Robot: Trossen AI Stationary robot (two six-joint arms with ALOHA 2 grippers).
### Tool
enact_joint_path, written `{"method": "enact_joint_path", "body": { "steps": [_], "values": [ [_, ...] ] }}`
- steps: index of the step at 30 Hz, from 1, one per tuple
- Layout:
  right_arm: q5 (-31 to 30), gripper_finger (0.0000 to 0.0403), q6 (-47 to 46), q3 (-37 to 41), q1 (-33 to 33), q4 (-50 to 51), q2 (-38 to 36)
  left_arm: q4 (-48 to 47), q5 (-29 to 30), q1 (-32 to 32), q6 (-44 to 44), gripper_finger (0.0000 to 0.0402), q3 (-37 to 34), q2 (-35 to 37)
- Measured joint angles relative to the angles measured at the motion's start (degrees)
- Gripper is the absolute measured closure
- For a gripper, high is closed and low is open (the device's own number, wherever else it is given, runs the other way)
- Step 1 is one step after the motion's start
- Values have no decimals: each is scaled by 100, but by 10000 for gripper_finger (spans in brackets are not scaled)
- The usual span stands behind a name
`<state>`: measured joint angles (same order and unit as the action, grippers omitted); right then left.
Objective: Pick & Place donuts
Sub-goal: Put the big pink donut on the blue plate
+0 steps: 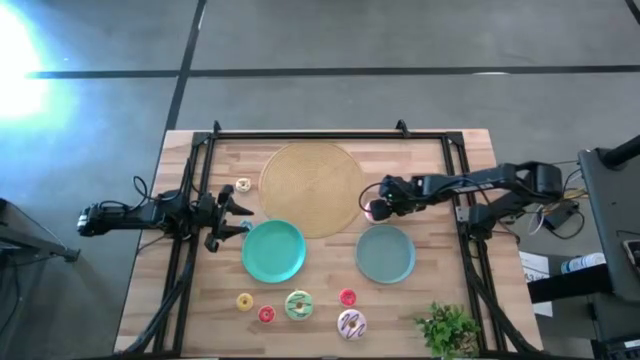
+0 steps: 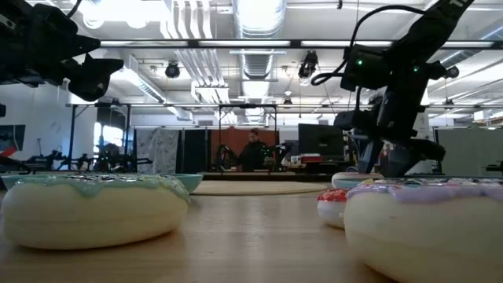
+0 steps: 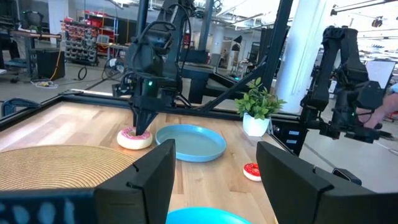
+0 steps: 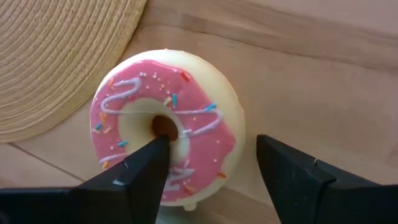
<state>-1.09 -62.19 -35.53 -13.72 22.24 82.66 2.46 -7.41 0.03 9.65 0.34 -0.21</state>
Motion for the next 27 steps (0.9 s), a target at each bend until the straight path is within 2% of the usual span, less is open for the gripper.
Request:
{"method": "enact_joint_path", "body": {
  "steps": [5, 14, 18, 23, 27],
  "values": [
    [-28, 222, 153, -76, 0, -56, 66, 4, 1, 0, 2, 202, 0, 0],
    [-17, 378, 196, -83, -7, -81, 18, 2, -1, 0, 1, 202, 1, 0],
    [-119, 386, -2, -105, 89, -26, -317, 1, -1, -1, 0, 202, 0, 0],
    [-888, 389, -255, -457, 405, 542, -1060, 2, -1, 0, 0, 202, 0, 0],
    [-596, 389, 269, -641, 727, 955, -1476, 2, -1, -1, 1, 202, 0, 0]
  ]
}}
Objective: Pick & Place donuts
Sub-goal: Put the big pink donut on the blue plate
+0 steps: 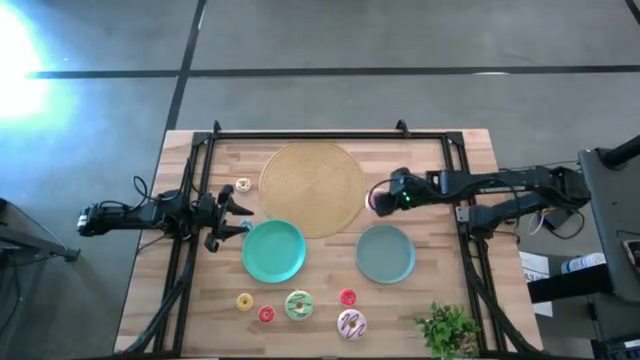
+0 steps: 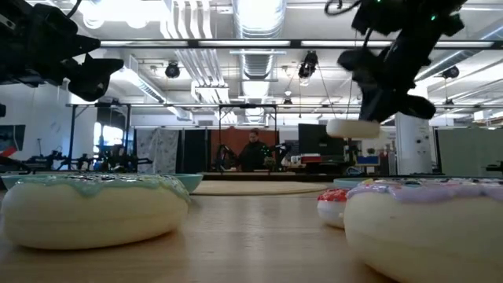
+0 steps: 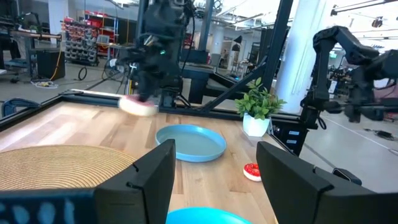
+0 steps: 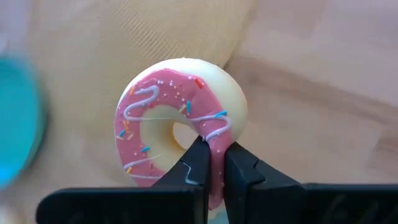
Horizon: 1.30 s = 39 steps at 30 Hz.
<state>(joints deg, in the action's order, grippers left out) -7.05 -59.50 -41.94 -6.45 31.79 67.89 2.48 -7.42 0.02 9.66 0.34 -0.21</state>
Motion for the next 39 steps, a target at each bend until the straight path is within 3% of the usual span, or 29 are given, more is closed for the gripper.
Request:
{"method": "enact_joint_path", "body": {
  "steps": [3, 8, 12, 19, 27, 39],
  "values": [
    [538, 389, 165, 8, 372, 218, -48, 1, 0, 0, 0, 202, 1, 0],
    [716, 389, -310, 110, 1211, 432, 359, -2, 0, 1, 1, 202, 0, 0],
    [695, 390, -636, 119, 1668, 397, 803, -1, 0, 0, -1, 202, 0, 0],
    [298, 383, -1126, 121, 1774, 419, 1268, -2, 0, -1, 1, 202, 0, 0],
    [100, 334, -1426, 121, 1769, 626, 1126, -2, 0, -1, -1, 202, 0, 0],
    [98, 221, -1212, 108, 1791, 1008, 766, -2, 0, 1, 0, 202, 1, 1]
  ]
}}
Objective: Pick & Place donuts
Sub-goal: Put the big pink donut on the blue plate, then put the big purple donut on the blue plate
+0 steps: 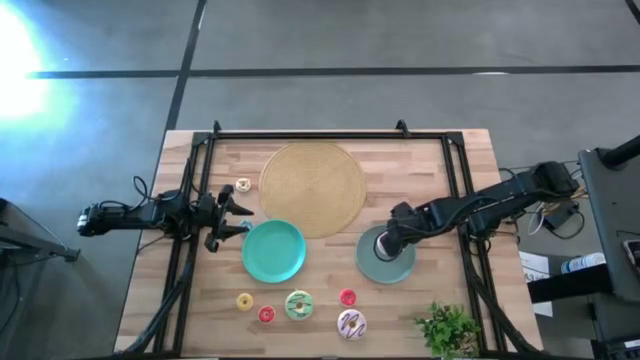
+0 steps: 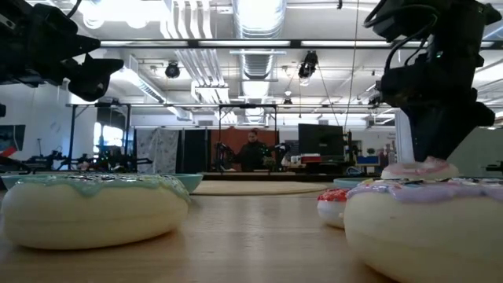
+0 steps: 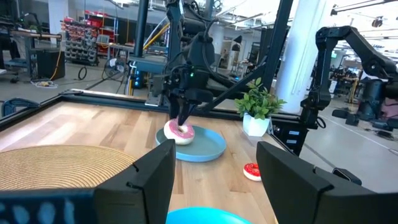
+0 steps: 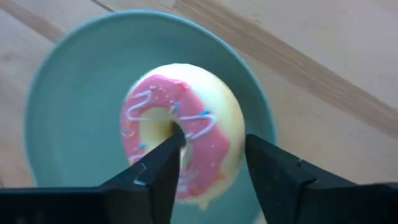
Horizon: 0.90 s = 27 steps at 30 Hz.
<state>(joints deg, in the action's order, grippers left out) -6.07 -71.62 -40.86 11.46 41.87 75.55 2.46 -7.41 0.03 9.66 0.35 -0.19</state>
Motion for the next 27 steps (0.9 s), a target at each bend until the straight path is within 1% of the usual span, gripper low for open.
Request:
{"method": "enact_joint_path", "body": {
  "steps": [3, 6, 10, 15, 17, 18, 19, 21, 23, 25, 27],
  "values": [
    [-133, 207, 180, -117, 39, 470, -20, 0, -1, -1, -1, 202, -1, -1],
    [-318, 203, 795, -308, 161, 600, -21, 0, -1, 0, 1, 202, 1, -1],
    [-604, 202, 1853, -776, 412, 287, -53, -1, -1, -2, -1, 202, -1, -1],
    [-510, 202, 3790, -1129, 588, -582, 181, 0, -1, -2, 1, 202, -1, 1],
    [-468, 202, 4142, -1247, 595, -698, 370, 0, -1, -2, 1, 202, 1, -1],
    [-420, 202, 4130, -1316, 589, -702, 472, -1, -1, 0, -1, 202, 0, 0],
    [-384, 202, 3922, -1375, 580, -663, 592, 0, 0, -1, 1, 202, -1, -1],
    [-348, 202, 3049, -1464, 538, -625, 805, -2, 0, -2, 0, 202, -1, -1],
    [-167, 202, 2591, -1506, 531, -850, 996, 0, -1, -2, 1, 202, -1, -1],
    [155, 202, 2525, -1506, 607, -1313, 1195, -2, -1, -2, 0, 202, -1, 1],
    [605, 202, 2365, -1514, 739, -1785, 1403, 0, -1, -2, 0, 202, -1, 0]
  ]
}}
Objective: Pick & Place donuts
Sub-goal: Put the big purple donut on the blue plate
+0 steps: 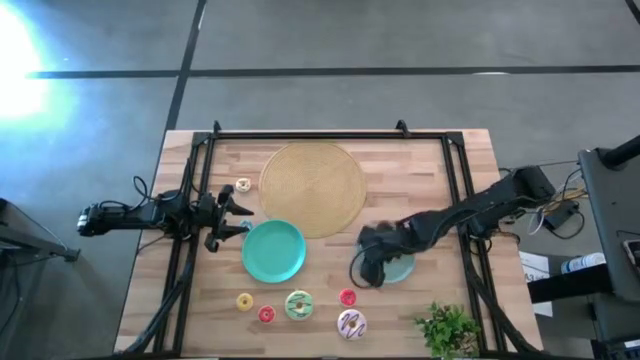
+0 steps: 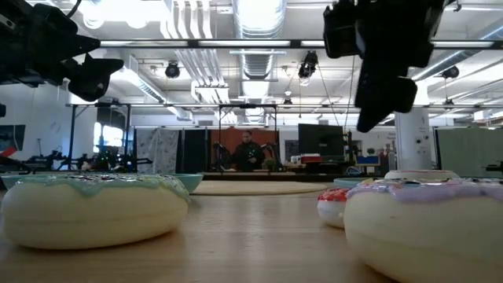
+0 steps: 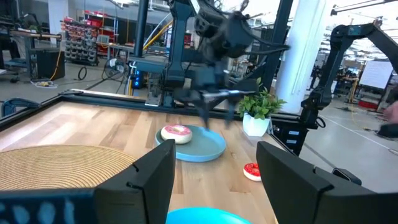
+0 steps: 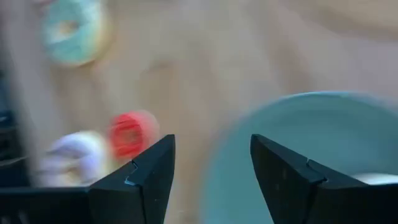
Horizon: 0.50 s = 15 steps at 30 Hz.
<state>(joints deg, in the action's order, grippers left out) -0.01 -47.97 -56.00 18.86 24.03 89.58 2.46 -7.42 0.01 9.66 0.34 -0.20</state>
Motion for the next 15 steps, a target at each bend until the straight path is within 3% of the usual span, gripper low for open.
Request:
{"method": "enact_joint_path", "body": {
  "steps": [3, 9, 15],
  "values": [
    [403, 202, -432, -162, 313, -189, 340, -2, 2, 2, 1, 202, 0, 1],
    [413, 202, -1131, -919, 1057, -7, 1066, -2, 1, 1, 0, 202, 1, 0],
    [388, 202, -1067, -1744, 1454, 272, 1972, -2, 0, 2, -1, 202, 0, -1]
  ]
}}
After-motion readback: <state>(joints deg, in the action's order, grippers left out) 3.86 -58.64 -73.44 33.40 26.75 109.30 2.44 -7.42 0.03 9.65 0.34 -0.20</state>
